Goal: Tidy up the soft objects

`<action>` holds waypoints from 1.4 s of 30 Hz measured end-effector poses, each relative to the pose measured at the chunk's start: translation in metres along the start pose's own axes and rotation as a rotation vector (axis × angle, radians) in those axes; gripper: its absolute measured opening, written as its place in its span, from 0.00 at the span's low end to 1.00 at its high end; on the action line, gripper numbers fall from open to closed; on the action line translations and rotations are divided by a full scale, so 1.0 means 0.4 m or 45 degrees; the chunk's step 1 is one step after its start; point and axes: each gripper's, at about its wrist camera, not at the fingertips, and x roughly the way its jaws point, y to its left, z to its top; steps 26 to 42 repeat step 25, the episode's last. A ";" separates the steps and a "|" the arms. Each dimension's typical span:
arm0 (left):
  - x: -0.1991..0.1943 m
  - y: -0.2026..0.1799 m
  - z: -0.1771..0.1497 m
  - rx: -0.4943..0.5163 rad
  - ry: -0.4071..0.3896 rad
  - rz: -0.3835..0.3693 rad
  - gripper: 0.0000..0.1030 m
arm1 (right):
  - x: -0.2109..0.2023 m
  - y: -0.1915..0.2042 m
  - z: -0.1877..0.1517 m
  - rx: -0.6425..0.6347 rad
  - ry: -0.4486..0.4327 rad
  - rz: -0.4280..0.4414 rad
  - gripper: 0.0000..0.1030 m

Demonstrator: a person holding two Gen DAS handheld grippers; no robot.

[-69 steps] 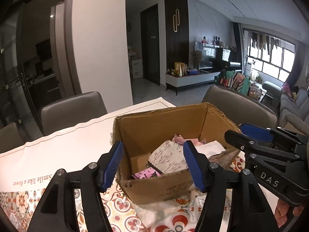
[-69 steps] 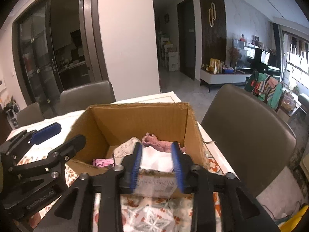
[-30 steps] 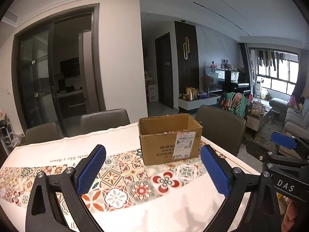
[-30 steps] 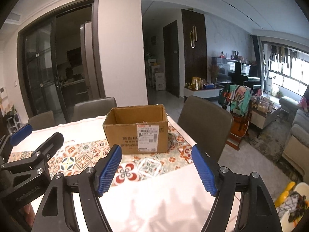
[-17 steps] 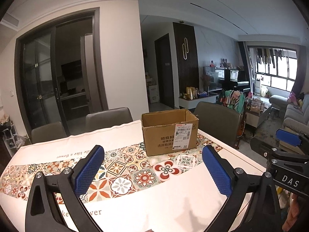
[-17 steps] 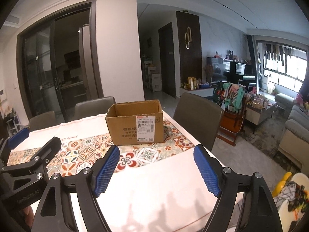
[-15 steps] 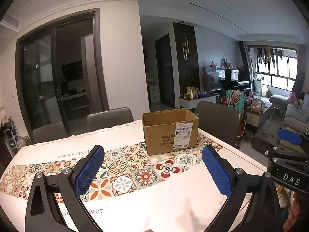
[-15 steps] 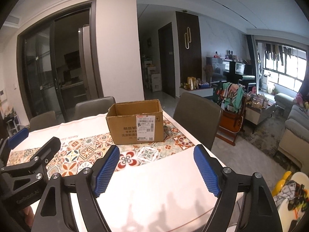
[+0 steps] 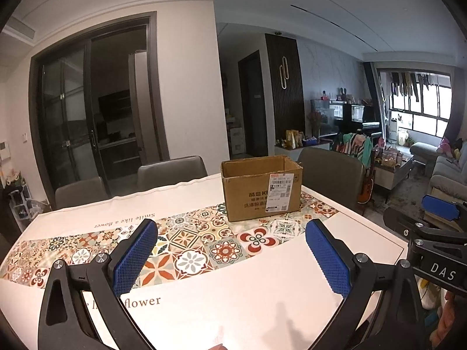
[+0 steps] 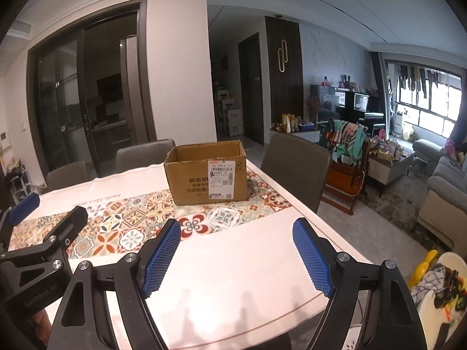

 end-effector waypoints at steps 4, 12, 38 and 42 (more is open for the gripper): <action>-0.002 0.003 -0.009 -0.006 0.007 -0.005 1.00 | -0.006 0.002 -0.014 0.003 0.007 0.002 0.78; -0.002 -0.003 -0.025 0.001 0.021 -0.012 1.00 | -0.007 0.004 -0.027 0.005 0.007 -0.012 0.78; 0.013 -0.019 -0.036 0.009 0.053 -0.036 1.00 | 0.008 -0.020 -0.051 0.034 0.044 -0.016 0.78; 0.013 -0.019 -0.036 0.009 0.053 -0.036 1.00 | 0.008 -0.020 -0.051 0.034 0.044 -0.016 0.78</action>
